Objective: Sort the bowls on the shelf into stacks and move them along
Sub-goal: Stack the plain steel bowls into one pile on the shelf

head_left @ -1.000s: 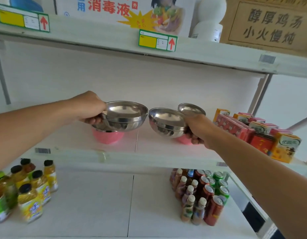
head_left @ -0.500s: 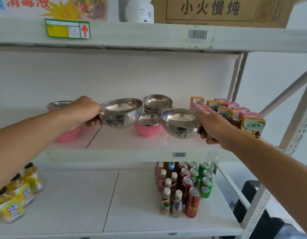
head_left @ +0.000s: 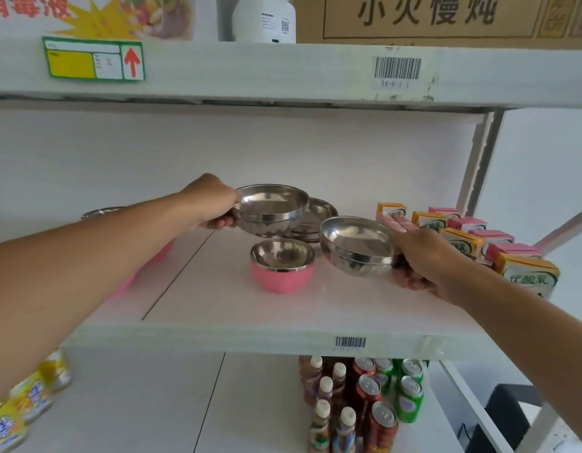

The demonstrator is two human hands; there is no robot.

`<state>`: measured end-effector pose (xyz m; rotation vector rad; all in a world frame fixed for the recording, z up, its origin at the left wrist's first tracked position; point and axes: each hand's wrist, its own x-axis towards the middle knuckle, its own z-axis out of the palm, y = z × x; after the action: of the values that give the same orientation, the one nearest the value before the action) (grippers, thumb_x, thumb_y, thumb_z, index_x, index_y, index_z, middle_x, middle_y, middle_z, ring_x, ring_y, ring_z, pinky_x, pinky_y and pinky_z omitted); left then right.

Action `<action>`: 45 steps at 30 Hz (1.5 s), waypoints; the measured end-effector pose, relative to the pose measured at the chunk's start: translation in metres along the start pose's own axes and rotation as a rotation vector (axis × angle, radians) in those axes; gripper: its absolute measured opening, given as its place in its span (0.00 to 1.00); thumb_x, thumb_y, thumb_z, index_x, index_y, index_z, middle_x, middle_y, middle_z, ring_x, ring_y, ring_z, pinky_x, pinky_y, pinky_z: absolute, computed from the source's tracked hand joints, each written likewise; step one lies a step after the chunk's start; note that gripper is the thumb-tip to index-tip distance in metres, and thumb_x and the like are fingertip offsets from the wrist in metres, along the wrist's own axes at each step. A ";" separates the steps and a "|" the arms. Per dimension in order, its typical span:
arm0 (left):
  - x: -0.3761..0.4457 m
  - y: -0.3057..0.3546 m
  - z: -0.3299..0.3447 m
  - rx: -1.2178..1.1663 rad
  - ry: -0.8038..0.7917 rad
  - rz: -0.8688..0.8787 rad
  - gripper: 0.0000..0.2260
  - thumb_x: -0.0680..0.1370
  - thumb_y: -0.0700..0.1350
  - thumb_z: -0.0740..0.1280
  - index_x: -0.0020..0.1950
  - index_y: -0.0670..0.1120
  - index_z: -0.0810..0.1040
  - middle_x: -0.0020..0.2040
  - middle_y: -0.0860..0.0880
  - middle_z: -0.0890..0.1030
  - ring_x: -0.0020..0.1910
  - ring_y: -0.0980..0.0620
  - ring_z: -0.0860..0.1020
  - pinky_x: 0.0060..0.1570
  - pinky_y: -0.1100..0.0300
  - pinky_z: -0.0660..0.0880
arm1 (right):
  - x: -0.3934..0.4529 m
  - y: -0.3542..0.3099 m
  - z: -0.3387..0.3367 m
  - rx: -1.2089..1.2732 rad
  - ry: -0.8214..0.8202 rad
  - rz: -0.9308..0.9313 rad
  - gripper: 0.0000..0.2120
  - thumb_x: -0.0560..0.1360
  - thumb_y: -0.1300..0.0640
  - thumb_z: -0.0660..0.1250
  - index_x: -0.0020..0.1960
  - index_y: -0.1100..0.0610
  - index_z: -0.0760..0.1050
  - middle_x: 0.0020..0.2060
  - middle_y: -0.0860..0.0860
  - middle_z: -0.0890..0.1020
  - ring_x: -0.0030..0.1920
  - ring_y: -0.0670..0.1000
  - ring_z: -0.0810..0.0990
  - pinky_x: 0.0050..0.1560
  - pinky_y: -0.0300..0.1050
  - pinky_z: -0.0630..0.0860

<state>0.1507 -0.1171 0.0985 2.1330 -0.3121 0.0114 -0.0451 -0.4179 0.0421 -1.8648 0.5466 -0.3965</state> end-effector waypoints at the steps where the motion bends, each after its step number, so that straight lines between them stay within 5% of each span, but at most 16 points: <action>1: 0.011 0.004 0.005 0.001 -0.005 0.009 0.11 0.83 0.39 0.66 0.52 0.35 0.86 0.32 0.43 0.86 0.24 0.52 0.76 0.25 0.62 0.75 | 0.003 0.000 -0.002 0.004 -0.019 0.021 0.17 0.87 0.48 0.56 0.66 0.56 0.77 0.25 0.56 0.77 0.20 0.52 0.67 0.22 0.40 0.62; 3: 0.031 0.011 0.016 0.007 -0.024 0.033 0.11 0.83 0.40 0.66 0.52 0.36 0.86 0.33 0.43 0.86 0.25 0.51 0.77 0.26 0.61 0.76 | 0.009 -0.002 -0.006 -0.015 -0.021 0.059 0.17 0.85 0.53 0.57 0.56 0.64 0.79 0.25 0.56 0.74 0.21 0.53 0.65 0.26 0.42 0.59; 6: 0.060 0.020 0.034 0.017 -0.044 0.087 0.10 0.82 0.41 0.67 0.50 0.37 0.87 0.30 0.45 0.86 0.21 0.54 0.78 0.23 0.64 0.77 | 0.020 -0.012 -0.012 -0.050 0.070 0.066 0.16 0.83 0.56 0.61 0.41 0.60 0.79 0.24 0.55 0.74 0.21 0.51 0.63 0.27 0.41 0.58; 10: 0.094 0.027 0.060 0.063 -0.032 0.161 0.11 0.79 0.40 0.67 0.44 0.37 0.87 0.26 0.46 0.85 0.19 0.55 0.79 0.23 0.64 0.78 | 0.034 -0.026 -0.022 -0.046 0.160 0.067 0.13 0.82 0.58 0.62 0.43 0.63 0.79 0.26 0.57 0.76 0.20 0.50 0.64 0.22 0.39 0.61; 13: 0.106 0.025 0.078 0.155 -0.049 0.207 0.10 0.74 0.38 0.67 0.40 0.36 0.86 0.31 0.41 0.87 0.26 0.48 0.81 0.33 0.55 0.84 | 0.043 -0.036 -0.026 -0.059 0.194 0.060 0.13 0.80 0.61 0.60 0.40 0.63 0.78 0.27 0.57 0.76 0.20 0.50 0.64 0.21 0.40 0.60; 18: 0.113 0.017 0.099 0.339 -0.023 0.255 0.09 0.71 0.43 0.65 0.33 0.45 0.68 0.31 0.48 0.74 0.30 0.45 0.73 0.34 0.58 0.68 | 0.065 -0.060 -0.026 -0.045 0.229 0.059 0.15 0.82 0.61 0.59 0.41 0.63 0.79 0.24 0.55 0.74 0.19 0.49 0.63 0.19 0.39 0.61; 27: 0.130 0.004 0.115 0.314 -0.100 0.135 0.07 0.72 0.42 0.66 0.37 0.44 0.69 0.35 0.47 0.74 0.32 0.46 0.72 0.35 0.57 0.67 | 0.118 -0.093 0.010 -0.051 0.175 0.009 0.14 0.80 0.61 0.60 0.40 0.62 0.79 0.23 0.55 0.75 0.20 0.50 0.65 0.25 0.40 0.64; 32: 0.142 0.004 0.129 0.261 -0.086 0.148 0.18 0.80 0.52 0.70 0.36 0.44 0.72 0.32 0.46 0.77 0.28 0.48 0.74 0.31 0.60 0.71 | 0.144 -0.087 0.038 -0.057 0.134 0.042 0.15 0.80 0.61 0.59 0.48 0.65 0.83 0.31 0.59 0.80 0.19 0.49 0.67 0.23 0.37 0.66; 38: 0.141 0.002 0.141 0.026 -0.150 0.083 0.23 0.85 0.58 0.61 0.39 0.43 0.76 0.30 0.47 0.78 0.25 0.49 0.73 0.27 0.62 0.72 | 0.169 -0.073 0.056 -0.169 0.152 0.057 0.14 0.82 0.57 0.61 0.44 0.62 0.81 0.21 0.52 0.76 0.21 0.50 0.68 0.21 0.37 0.67; 45: 0.133 -0.026 0.113 -0.023 -0.198 0.048 0.31 0.87 0.62 0.54 0.61 0.38 0.85 0.36 0.45 0.84 0.29 0.49 0.76 0.29 0.62 0.72 | 0.188 -0.056 0.060 -0.229 0.195 0.031 0.12 0.76 0.53 0.65 0.38 0.60 0.76 0.21 0.52 0.72 0.21 0.52 0.65 0.24 0.38 0.66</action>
<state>0.2727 -0.2263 0.0316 2.1074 -0.4775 -0.1750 0.1531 -0.4572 0.0758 -2.0460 0.7795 -0.5159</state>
